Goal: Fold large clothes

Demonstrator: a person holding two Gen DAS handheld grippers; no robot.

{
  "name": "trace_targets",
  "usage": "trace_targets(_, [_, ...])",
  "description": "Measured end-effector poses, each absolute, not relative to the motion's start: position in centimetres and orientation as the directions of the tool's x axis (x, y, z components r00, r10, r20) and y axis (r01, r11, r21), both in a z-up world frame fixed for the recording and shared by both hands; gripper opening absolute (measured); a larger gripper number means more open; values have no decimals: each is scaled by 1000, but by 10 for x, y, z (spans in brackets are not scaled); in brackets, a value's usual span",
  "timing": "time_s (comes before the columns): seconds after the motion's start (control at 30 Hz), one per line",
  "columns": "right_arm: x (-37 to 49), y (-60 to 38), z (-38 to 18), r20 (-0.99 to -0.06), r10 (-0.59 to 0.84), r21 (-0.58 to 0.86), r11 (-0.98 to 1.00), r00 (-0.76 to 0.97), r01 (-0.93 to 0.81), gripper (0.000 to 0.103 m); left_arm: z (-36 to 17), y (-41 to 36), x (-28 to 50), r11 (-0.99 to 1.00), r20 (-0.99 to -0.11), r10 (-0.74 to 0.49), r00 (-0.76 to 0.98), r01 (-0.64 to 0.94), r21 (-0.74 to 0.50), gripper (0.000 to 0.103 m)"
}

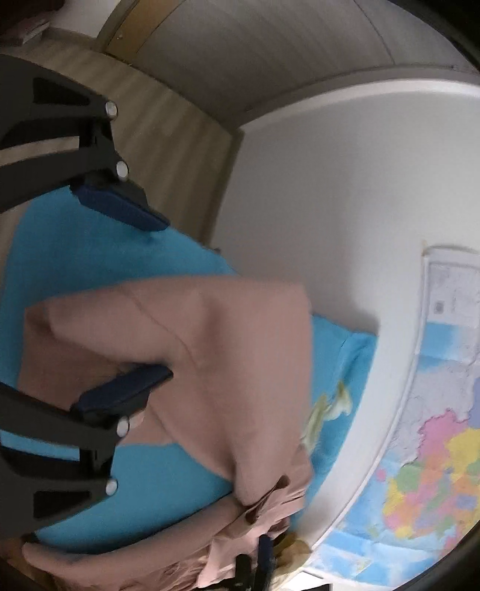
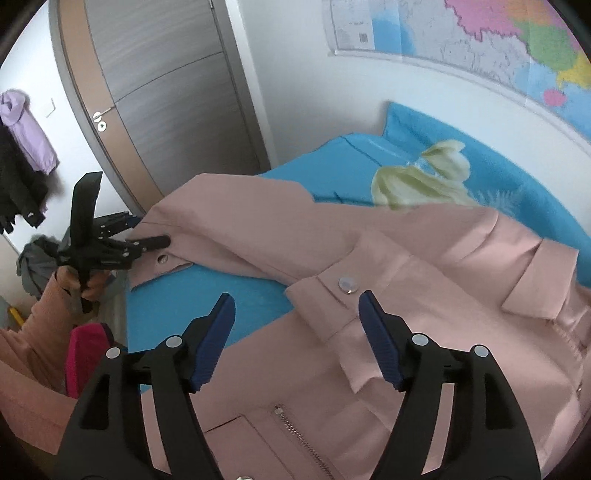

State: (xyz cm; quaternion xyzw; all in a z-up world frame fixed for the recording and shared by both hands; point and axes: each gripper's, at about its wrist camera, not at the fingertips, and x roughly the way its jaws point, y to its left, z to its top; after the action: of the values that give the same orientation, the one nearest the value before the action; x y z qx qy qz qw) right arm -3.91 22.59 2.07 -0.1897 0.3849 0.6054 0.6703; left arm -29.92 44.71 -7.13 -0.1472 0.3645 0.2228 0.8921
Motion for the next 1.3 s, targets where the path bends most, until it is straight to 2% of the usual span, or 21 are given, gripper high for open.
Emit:
trace_targets(0.03, [-38,223,19,-749,663,212,206,-23,-955,69,-67,452,-299,851,-710,300,637,-516,-103,37])
trace_targets(0.07, [-35,220,19,-751,661,213,216,-19,-953,69,-60,454,-298,852,-694,301,654,-511,-112,16])
trace_targets(0.1, [-34,215,20,-751,660,216,225,-14,-950,69,-53,453,-295,857,-678,307,668,-504,-108,12])
trace_targets(0.23, [-21,185,29,-733,679,225,287,32,-931,69,3,434,-272,863,-557,437,706,-504,38,9])
trace_targets(0.3, [-11,164,36,-718,693,228,328,69,-917,71,38,417,-257,882,-467,447,763,-463,86,9])
trace_targets(0.4, [1,127,43,-695,706,228,400,140,-888,72,82,381,-228,924,-350,381,855,-352,148,9])
trace_targets(0.5, [9,91,49,-674,711,252,477,202,-842,73,105,326,-186,968,-280,214,936,-164,191,9])
trace_targets(0.6, [17,54,48,-658,712,295,543,244,-786,73,104,279,-149,979,-291,39,956,22,204,9])
trace_targets(0.73, [23,18,41,-668,694,332,601,268,-727,74,75,219,-91,952,-388,-160,907,246,183,8])
trace_targets(0.77, [24,11,39,-674,686,331,611,273,-719,74,64,206,-80,936,-418,-219,882,310,164,8])
trace_targets(0.9, [28,5,40,-665,691,334,613,282,-716,76,35,195,-60,929,-490,-271,828,359,93,10])
trace_targets(0.93, [27,8,41,-665,695,331,604,275,-725,78,35,202,-61,936,-494,-264,829,344,76,12])
trace_targets(0.97, [25,11,41,-666,698,330,591,262,-736,79,35,211,-61,944,-494,-256,831,326,59,22])
trace_targets(1.0, [20,20,41,-670,703,320,563,238,-762,80,37,226,-70,956,-478,-242,845,293,34,28])
trace_targets(1.03, [16,26,42,-673,705,310,544,224,-780,82,40,239,-80,967,-457,-218,863,252,16,44])
trace_targets(1.07, [9,42,41,-684,703,285,503,195,-816,86,44,254,-90,978,-441,-187,878,210,5,51])
trace_targets(1.2, [-26,103,29,-735,664,161,366,136,-916,90,46,308,-128,999,-446,-24,895,11,-31,57])
trace_targets(1.3, [-53,148,11,-784,614,84,250,91,-965,90,37,334,-149,995,-475,27,880,-67,-68,60])
